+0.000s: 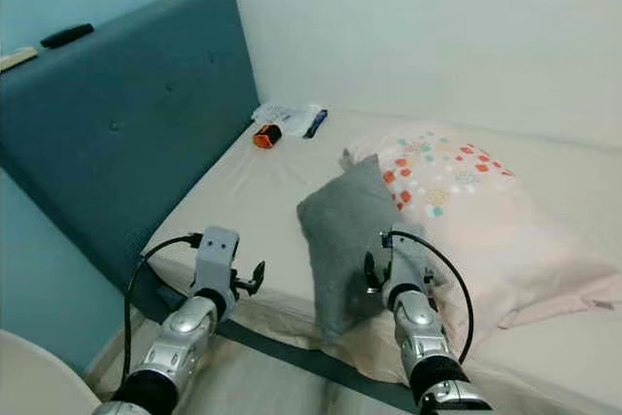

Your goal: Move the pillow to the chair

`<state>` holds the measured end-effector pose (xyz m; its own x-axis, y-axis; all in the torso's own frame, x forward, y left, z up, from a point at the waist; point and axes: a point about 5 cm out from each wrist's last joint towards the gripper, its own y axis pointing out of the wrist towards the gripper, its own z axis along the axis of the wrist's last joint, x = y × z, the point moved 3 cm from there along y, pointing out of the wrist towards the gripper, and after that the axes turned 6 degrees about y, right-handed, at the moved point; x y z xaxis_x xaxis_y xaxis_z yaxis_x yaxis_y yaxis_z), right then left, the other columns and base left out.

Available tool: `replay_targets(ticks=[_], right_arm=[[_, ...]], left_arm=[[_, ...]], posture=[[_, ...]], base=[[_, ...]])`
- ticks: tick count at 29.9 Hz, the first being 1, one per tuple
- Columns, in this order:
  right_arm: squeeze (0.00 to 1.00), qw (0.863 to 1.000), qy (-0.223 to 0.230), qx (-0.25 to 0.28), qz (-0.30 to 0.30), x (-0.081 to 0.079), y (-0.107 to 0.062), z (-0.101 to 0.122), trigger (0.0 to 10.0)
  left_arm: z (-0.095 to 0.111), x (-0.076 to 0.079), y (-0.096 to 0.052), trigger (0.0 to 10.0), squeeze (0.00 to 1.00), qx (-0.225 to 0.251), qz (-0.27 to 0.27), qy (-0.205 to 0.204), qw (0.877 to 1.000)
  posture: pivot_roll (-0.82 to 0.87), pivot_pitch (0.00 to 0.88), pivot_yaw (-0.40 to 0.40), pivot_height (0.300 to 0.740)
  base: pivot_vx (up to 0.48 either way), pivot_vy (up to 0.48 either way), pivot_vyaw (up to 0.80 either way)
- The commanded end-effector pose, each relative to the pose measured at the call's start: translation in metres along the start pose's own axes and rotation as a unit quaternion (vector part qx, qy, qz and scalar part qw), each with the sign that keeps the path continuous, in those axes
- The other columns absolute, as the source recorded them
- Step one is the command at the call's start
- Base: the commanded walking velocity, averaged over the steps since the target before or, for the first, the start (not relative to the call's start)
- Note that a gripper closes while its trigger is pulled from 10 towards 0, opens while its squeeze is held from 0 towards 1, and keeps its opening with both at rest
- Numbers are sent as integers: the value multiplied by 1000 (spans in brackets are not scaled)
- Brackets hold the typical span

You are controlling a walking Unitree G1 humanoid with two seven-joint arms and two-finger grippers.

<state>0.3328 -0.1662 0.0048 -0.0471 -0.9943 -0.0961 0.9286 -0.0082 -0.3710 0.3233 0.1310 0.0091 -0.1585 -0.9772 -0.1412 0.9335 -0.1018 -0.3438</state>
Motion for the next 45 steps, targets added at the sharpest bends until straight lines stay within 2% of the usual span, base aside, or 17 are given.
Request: replay_targets(ticks=[1, 4, 9, 10, 12, 19, 25, 31, 38, 45], right_arm=[[0, 1000, -11, -3, 0, -2, 0, -1, 10000], [0, 1000, -7, -5, -2, -2, -1, -3, 10000], [0, 1000, -8, -3, 2, -5, -1, -3, 10000], [0, 1000, -11, -3, 3, -5, -1, -3, 10000], [0, 1000, -13, -3, 3, -5, -1, -3, 10000], [0, 1000, -28, -5, 2, -3, -2, -6, 10000], [0, 999, -38, 5, 5, -4, -2, -3, 10000], [0, 997, -78, 8, 25, -9, -3, -2, 10000], [0, 996, -81, 20, 21, -6, -4, 1, 10000], [0, 996, -84, 22, 22, -6, -3, 2, 10000]], left_arm=[[2, -5, 0, 10000, 0, 6, 6, -2, 1000], [3, -3, 0, 10000, 0, 8, -1, 6, 1000], [-7, -6, 0, 10000, 0, -22, 17, 16, 999], [-8, -7, -1, 10000, 0, -22, 21, -5, 1000], [-9, -8, -1, 10000, 0, -24, 25, -13, 999], [4, -9, -1, 10000, 0, 13, 28, -23, 999], [7, -8, 0, 10000, 0, 16, 29, -38, 999], [8, -11, 1, 10000, 0, 19, 26, -46, 998], [5, -12, -2, 10000, 0, 21, 19, -54, 998], [5, -11, -4, 10000, 0, 26, 16, -56, 998]], posture=[[-84, 0, 18, 720], [-84, 0, 18, 720], [-89, 2, 19, 720], [-89, 4, 19, 720], [-89, 4, 19, 720], [-88, 10, 18, 720], [-88, 9, 19, 720], [-89, 10, 19, 720], [-89, 10, 20, 720], [-92, 10, 20, 720]], base=[[0, 0, 0], [0, -160, 0], [0, -480, 0], [0, 0, 0], [0, 0, 0], [0, 0, 0], [0, 0, 0], [0, 0, 0], [0, 0, 0], [326, 0, 0]])
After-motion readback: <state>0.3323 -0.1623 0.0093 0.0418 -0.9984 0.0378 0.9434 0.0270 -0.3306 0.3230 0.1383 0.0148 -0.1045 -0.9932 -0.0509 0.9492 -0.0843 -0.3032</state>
